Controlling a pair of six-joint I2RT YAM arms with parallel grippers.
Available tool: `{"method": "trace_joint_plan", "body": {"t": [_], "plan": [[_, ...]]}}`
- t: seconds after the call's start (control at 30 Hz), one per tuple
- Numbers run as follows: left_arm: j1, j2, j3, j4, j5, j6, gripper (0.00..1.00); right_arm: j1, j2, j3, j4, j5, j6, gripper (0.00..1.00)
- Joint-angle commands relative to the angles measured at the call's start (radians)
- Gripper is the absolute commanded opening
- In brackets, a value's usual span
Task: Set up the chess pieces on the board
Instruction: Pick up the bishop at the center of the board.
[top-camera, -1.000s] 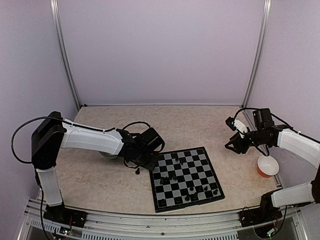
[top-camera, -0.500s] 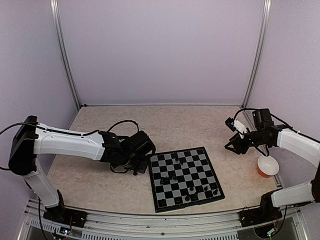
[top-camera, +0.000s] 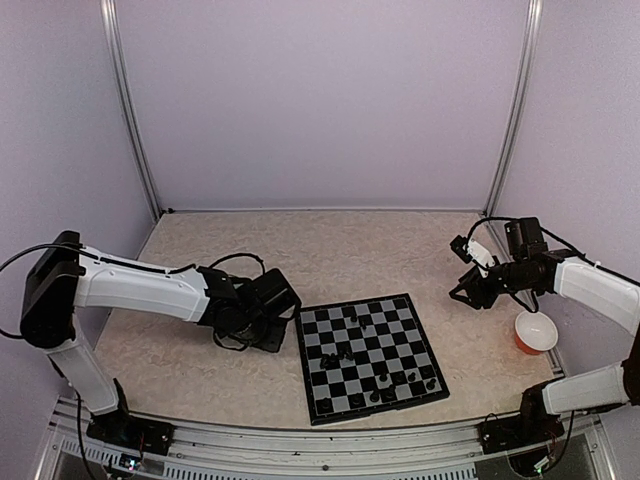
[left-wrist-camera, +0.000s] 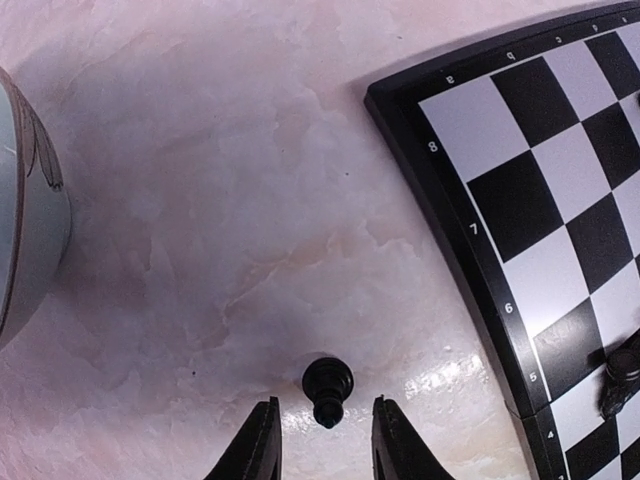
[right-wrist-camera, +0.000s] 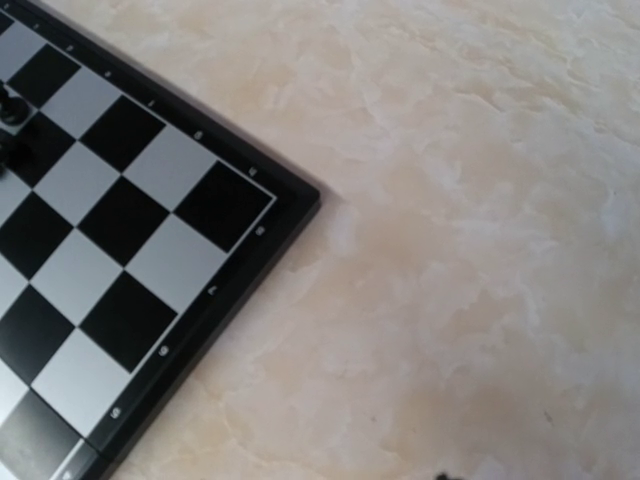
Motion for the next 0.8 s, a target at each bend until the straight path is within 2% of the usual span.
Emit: {"method": "trace_joint_plan", "body": {"t": [0.0, 0.17, 0.37, 0.43, 0.57, 0.77], "plan": [[0.013, 0.029, -0.007, 0.024, 0.022, -0.001, 0.32, 0.001, 0.0, 0.007, -0.013, -0.012, -0.004, 0.48], [0.019, 0.058, -0.007, 0.043, 0.046, 0.01, 0.25, 0.002, 0.003, 0.007, -0.013, -0.012, -0.004, 0.48], [0.007, 0.068, 0.043, -0.009, 0.022, 0.003, 0.08, 0.003, 0.002, 0.007, -0.013, -0.011, -0.004, 0.48], [-0.028, 0.065, 0.122, -0.092, -0.03, -0.005, 0.05, 0.004, 0.002, 0.007, -0.014, -0.011, -0.004, 0.48], [-0.144, 0.085, 0.343, -0.224, -0.112, 0.009, 0.04, 0.004, 0.005, 0.008, -0.013, -0.008, -0.004, 0.48], [-0.299, 0.222, 0.645, -0.212, -0.036, 0.171, 0.03, 0.007, 0.0, 0.006, -0.01, -0.001, -0.002, 0.48]]}}
